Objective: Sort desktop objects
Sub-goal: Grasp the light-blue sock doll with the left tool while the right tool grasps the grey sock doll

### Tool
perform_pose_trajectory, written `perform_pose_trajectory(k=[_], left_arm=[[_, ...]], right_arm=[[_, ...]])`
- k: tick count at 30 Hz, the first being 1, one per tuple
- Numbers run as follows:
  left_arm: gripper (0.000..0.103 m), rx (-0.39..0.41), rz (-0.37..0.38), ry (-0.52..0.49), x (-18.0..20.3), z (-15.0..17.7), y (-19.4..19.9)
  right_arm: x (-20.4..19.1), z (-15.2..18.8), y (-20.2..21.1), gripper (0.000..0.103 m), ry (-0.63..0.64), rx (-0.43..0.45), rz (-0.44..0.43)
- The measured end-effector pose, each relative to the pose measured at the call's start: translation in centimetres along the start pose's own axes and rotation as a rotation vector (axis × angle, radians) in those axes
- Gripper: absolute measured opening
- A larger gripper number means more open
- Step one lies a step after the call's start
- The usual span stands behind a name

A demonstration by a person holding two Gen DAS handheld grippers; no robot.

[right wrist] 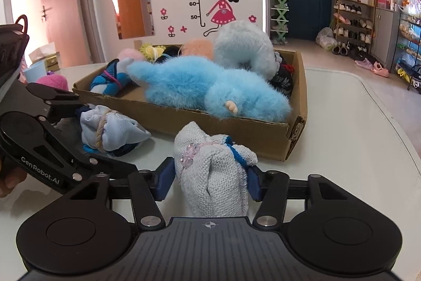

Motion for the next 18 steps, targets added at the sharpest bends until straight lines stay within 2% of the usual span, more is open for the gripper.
perform_pose_trajectory(k=[1, 2, 5, 18], left_arm=[[0.072, 0.003, -0.007, 0.003, -0.1, 0.0, 0.1], [0.059, 0.009, -0.01, 0.01, -0.2, -0.1, 0.3], [0.057, 0.008, -0.005, 0.044, -0.6, -0.1, 0.5], [0.057, 0.022, -0.049, 0.06, 0.4, 1.5, 3.3]], right_arm=[[-0.1, 0.0, 0.0, 0.057, -0.002, -0.001, -0.004], [-0.2, 0.1, 0.1, 0.056, -0.001, -0.001, -0.006], [-0.3, 0.2, 0.3, 0.055, -0.007, 0.0, -0.015], [-1.3, 0.7, 2.2, 0.054, 0.004, 0.003, -0.029]])
Point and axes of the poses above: each gripper's, at about its wrist camera, not at the fingertips, and y roughly against the way its jaws point, x to its right, z to its underside, the point moved 7 cm from there along -y, roughly the way its jaws point, and after that the axes turned 8 degrees about -z, right-handed, at the moved point
